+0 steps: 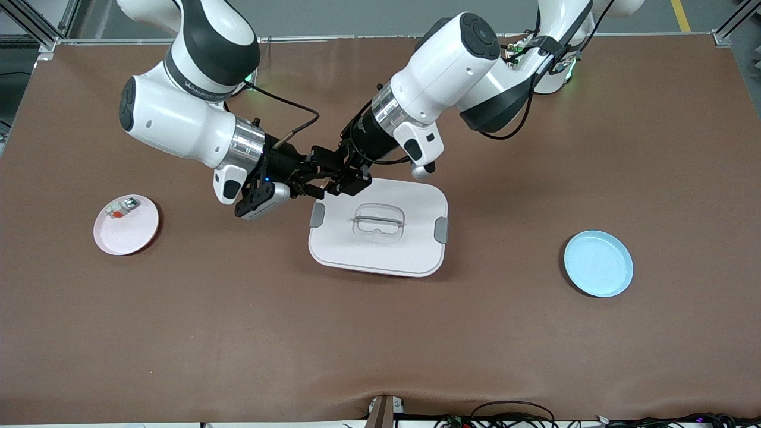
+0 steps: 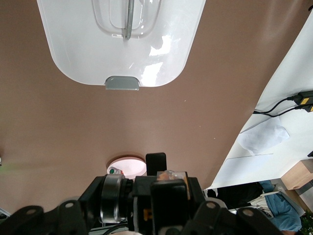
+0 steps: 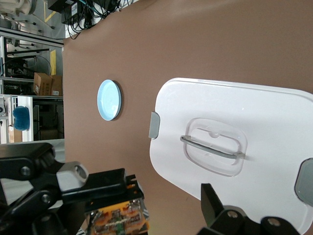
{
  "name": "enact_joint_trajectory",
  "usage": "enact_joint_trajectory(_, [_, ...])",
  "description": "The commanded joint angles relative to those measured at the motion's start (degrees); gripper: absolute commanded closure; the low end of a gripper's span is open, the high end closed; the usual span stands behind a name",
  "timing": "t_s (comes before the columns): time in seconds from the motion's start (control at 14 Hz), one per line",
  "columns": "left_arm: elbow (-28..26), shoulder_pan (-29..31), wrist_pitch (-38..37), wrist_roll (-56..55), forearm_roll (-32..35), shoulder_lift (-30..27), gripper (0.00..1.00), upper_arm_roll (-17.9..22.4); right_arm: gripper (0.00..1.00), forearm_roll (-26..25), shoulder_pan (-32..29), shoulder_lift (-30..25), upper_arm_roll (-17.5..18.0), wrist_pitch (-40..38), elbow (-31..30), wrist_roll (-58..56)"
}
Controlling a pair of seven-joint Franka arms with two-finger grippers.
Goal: Transfer orange switch to right arm and place
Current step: 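Grasp the switch with the right gripper beside the left gripper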
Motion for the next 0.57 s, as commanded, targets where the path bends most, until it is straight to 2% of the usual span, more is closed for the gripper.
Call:
enact_joint_trajectory(0.0, [0.6, -0.3, 0.5, 0.1, -0.2, 0.1, 0.77, 0.1, 0.0, 1.7, -0.1, -0.3, -0.6, -0.8, 0.2, -0.5])
enact_joint_trajectory(0.21, [0.6, -0.2, 0.5, 0.1, -0.2, 0.1, 0.77, 0.1, 0.0, 1.7, -2.6, -1.1, -0.7, -6.5, 0.5, -0.7])
enact_joint_trajectory(0.5, [0.5, -0.3, 0.5, 0.2, -0.2, 0.1, 0.77, 0.1, 0.0, 2.4, -3.2, -1.8, -0.8, -7.2, 0.5, -0.7])
